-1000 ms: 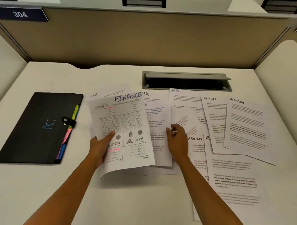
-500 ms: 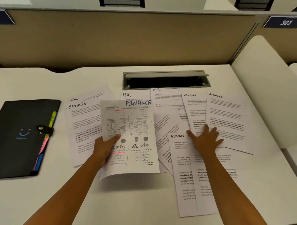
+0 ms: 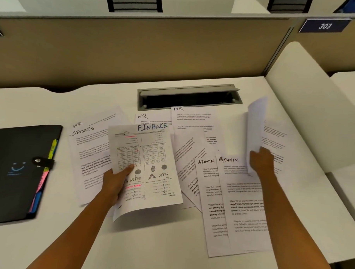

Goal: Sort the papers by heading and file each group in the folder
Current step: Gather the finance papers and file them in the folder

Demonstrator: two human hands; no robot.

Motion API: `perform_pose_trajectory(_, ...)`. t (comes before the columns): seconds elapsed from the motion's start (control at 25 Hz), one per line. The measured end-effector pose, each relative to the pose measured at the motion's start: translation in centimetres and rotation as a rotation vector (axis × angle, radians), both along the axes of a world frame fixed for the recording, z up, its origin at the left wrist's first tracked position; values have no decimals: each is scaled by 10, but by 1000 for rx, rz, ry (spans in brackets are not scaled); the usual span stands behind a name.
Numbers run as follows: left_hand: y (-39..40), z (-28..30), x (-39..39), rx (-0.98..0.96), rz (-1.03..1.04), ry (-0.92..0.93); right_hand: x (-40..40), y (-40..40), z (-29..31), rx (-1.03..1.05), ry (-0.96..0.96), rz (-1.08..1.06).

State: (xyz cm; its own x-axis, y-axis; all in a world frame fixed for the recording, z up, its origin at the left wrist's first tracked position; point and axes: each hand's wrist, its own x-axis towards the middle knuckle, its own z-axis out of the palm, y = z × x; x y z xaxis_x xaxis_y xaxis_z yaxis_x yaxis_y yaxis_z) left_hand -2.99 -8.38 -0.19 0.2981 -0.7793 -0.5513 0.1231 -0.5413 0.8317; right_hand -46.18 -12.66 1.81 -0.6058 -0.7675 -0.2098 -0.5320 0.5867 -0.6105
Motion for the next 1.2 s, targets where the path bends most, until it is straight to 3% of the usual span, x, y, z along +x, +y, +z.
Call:
perform_pose_trajectory(0.2, -3, -1, 1, 4, -5, -13, -33, 17, 41, -58, -35, -101)
perform_pose_trajectory(0.44, -1, -3, 1, 3, 13, -23, 33, 39, 33, -34, 118, 151)
perform_pose_trajectory(0.72, 6, 4, 19, -31, 47, -44, 105, 59, -33, 510, 115, 383)
perform_pose_trajectory(1.2, 33, -8, 71, 61, 12, -100, 80, 32, -32, 480, 220, 326)
